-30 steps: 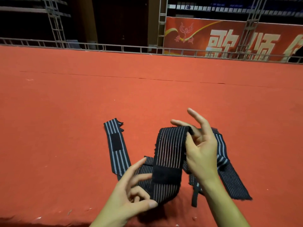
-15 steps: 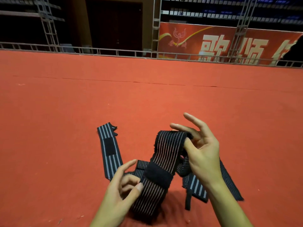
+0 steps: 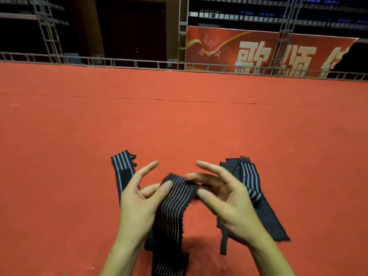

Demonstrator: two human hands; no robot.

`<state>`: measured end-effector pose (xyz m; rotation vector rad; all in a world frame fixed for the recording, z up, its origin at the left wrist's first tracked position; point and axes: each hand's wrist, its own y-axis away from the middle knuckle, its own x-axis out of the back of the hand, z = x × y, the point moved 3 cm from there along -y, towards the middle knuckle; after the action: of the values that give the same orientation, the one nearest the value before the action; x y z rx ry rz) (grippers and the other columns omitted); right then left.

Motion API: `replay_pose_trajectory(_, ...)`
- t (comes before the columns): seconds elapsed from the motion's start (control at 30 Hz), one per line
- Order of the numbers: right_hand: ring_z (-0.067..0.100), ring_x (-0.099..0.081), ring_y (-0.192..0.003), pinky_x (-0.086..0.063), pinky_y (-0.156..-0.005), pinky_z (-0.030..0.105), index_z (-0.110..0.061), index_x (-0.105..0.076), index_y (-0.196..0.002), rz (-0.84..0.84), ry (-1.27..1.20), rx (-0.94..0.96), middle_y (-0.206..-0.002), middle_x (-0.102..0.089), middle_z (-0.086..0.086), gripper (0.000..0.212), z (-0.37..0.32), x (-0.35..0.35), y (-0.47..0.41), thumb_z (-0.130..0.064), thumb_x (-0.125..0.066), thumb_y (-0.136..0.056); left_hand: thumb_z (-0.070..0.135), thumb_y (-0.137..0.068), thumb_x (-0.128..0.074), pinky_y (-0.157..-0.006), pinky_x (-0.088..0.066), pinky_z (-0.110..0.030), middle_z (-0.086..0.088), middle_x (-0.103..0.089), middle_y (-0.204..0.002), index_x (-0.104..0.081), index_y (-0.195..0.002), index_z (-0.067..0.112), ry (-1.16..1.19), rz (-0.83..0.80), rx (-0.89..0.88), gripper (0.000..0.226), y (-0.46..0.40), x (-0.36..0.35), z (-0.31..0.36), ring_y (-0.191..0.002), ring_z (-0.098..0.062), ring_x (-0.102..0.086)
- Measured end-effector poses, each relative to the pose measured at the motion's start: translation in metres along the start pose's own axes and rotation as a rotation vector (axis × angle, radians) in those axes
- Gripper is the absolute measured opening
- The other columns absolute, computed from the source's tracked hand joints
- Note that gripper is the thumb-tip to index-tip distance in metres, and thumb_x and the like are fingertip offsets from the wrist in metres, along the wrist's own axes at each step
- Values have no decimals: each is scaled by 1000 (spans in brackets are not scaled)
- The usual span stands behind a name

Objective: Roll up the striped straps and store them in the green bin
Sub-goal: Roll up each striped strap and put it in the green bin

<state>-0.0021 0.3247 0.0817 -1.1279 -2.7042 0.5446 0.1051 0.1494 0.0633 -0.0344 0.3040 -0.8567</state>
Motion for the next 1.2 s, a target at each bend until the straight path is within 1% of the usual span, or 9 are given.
replay_pose_trajectory(0.13,16,-72,-122,-56,-104,35,-21,-64,-136,259,248,-52,-119,-80,-1,45,21,62,1,10,-61,-103,15,-88,-85,-113,-48,-62,-17,-82,-96,-69,-135,44,-35,75,-28,57,-3,20,-16,-98,-37,-75)
replay_pose_trajectory(0.27,4,-72,-111,-52,-90,20,-37,-59,-136,290,629,-211,-113,-77,-19,45,72,96,3,-15,-73,-100,12,-93,-81,-86,-48,-51,-14,-81,-95,-69,-135,45,-17,104,-33,55,2,26,-27,-84,-32,-54)
replay_pose_trajectory(0.4,9,-61,-125,-50,-104,36,-38,-46,-150,229,879,-248,-134,-64,-17,61,106,92,-1,-36,-77,-97,12,-93,-80,-89,-52,-50,-8,-79,-88,-70,-130,47,-67,123,-35,52,6,23,-29,-75,-26,-60)
replay_pose_trajectory(0.47,10,-52,-133,-44,-110,34,-40,-45,-152,218,921,-225,-141,-59,-15,62,112,87,-8,-36,-75,-99,14,-93,-81,-105,-53,-57,-8,-79,-90,-69,-131,46,-93,123,-20,51,6,22,-31,-81,-24,-70)
replay_pose_trajectory(0.57,13,-50,-135,-38,-107,28,-41,-48,-151,188,968,-200,-143,-57,-16,56,117,80,-18,-34,-72,-101,14,-92,-81,-103,-53,-66,-13,-80,-94,-69,-131,45,-92,127,4,52,3,20,-35,-82,-28,-70)
replay_pose_trajectory(0.73,19,-42,-135,-38,-105,28,-38,-59,-143,188,1066,-164,-144,-52,-13,46,120,79,-29,-31,-73,-100,12,-94,-80,-89,-57,-55,-15,-79,-93,-70,-130,45,-90,118,2,50,-3,16,-40,-77,-30,-66)
replay_pose_trajectory(0.87,24,-35,-139,-48,-108,44,-45,-60,-141,184,1207,-195,-149,-50,-8,46,125,89,-40,-39,-75,-97,10,-93,-80,-75,-54,-34,-11,-79,-90,-69,-132,42,-91,124,10,51,-7,10,-45,-68,-16,-61)
replay_pose_trajectory(1.1,5,-65,-99,-57,-83,38,-48,-64,-134,158,1136,-190,-106,-65,-21,38,119,93,-53,-32,-67,-100,13,-93,-82,-96,-51,-34,-8,-79,-91,-69,-130,47,-165,122,11,52,-10,1,-53,-80,-6,-68)
replay_pose_trajectory(1.2,6,-60,-75,-56,-75,35,-45,-63,-138,217,886,-149,-97,-62,-17,47,103,91,-52,-21,-67,-98,9,-90,-83,-91,-53,-18,-5,-80,-92,-68,-133,43,-191,92,-5,57,-10,-5,-47,-86,-8,-76)
